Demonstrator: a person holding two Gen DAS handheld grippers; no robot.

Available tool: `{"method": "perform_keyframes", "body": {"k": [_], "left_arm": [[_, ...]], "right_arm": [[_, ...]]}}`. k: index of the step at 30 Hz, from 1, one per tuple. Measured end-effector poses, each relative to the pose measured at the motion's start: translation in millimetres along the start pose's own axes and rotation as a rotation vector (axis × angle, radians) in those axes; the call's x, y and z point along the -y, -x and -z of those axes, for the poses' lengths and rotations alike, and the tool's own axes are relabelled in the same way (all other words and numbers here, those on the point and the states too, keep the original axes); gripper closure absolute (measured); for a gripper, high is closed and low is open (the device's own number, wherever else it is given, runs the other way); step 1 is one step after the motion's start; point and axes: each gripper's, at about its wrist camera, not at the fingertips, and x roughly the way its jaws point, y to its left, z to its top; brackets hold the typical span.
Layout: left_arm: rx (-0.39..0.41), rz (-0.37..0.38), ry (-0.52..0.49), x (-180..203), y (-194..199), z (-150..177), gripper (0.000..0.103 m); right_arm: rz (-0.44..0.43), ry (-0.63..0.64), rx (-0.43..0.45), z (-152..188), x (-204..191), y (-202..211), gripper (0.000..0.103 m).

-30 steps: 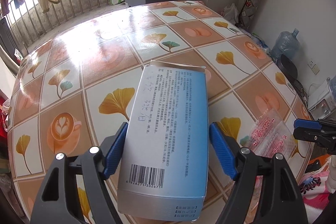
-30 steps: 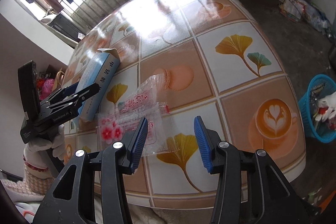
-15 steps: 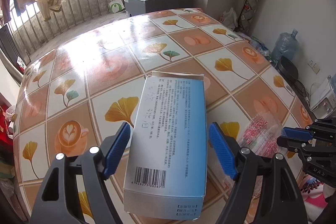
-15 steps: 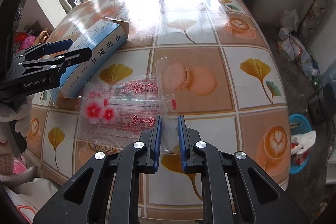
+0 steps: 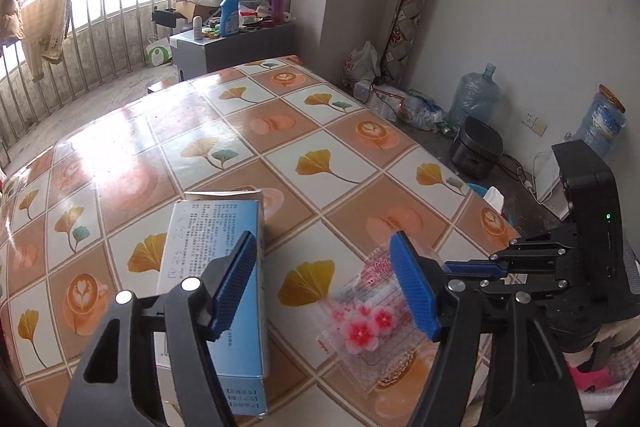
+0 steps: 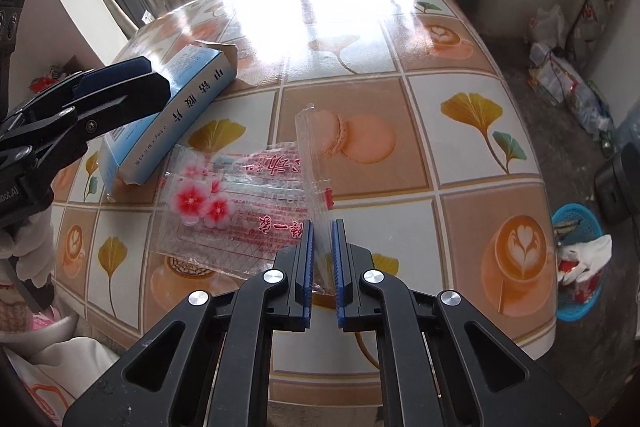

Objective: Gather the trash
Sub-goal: 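Lift the clear pink-flowered bag off the table with the right tool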

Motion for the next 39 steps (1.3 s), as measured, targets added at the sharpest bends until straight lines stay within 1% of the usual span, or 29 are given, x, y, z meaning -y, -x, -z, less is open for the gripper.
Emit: {"method": "perform_keyframes", "body": {"k": [2, 3, 4, 7, 10, 15, 22, 23, 25, 27, 29, 32, 35, 37, 39], "left_arm": [[-0.045, 0.042, -0.009, 11, -12, 6, 0.053], [-0.068, 0.064, -0.014, 16, -17, 10, 0.056], [-0.091, 0.083, -0.018, 20, -22, 13, 0.061], [-0.135, 0.134, -0.045, 33, -32, 24, 0.069], [-0.199, 0.172, -0.060, 40, -44, 32, 0.074], [-0.228, 0.182, -0.096, 48, -49, 33, 0.075], [-0.276, 0.313, -0.039, 56, -52, 34, 0.075], [-0.277, 0.322, -0.038, 58, -52, 34, 0.075], [-0.261, 0.308, -0.057, 61, -50, 33, 0.075], [-0.226, 0.306, -0.076, 62, -43, 30, 0.075], [-0.192, 0.299, -0.089, 60, -36, 26, 0.075], [-0.150, 0.243, -0.111, 55, -29, 20, 0.075], [-0.120, 0.207, -0.099, 44, -23, 14, 0.075], [-0.113, 0.181, -0.080, 37, -27, 8, 0.075], [-0.129, 0.134, -0.072, 34, -35, 4, 0.075]], "right_arm": [[-0.012, -0.031, 0.003, 4, 9, 3, 0.096], [-0.017, -0.051, 0.004, 7, 13, 4, 0.096], [-0.025, -0.073, 0.006, 9, 18, 5, 0.096], [-0.048, -0.143, 0.016, 16, 32, 9, 0.097], [-0.068, -0.201, 0.033, 20, 44, 10, 0.097], [-0.129, -0.280, 0.065, 18, 60, 5, 0.097], [-0.191, -0.335, 0.095, 7, 77, -3, 0.098], [-0.204, -0.343, 0.099, 5, 79, -5, 0.098], [-0.222, -0.351, 0.108, 1, 83, -8, 0.098], [-0.224, -0.345, 0.117, -2, 86, -10, 0.100], [-0.241, -0.348, 0.123, -1, 87, -10, 0.100], [-0.260, -0.343, 0.129, 2, 87, -10, 0.100], [-0.279, -0.341, 0.137, 5, 89, -8, 0.100], [-0.286, -0.343, 0.138, 6, 90, -8, 0.100], [-0.293, -0.344, 0.137, 6, 93, -7, 0.100]]}}
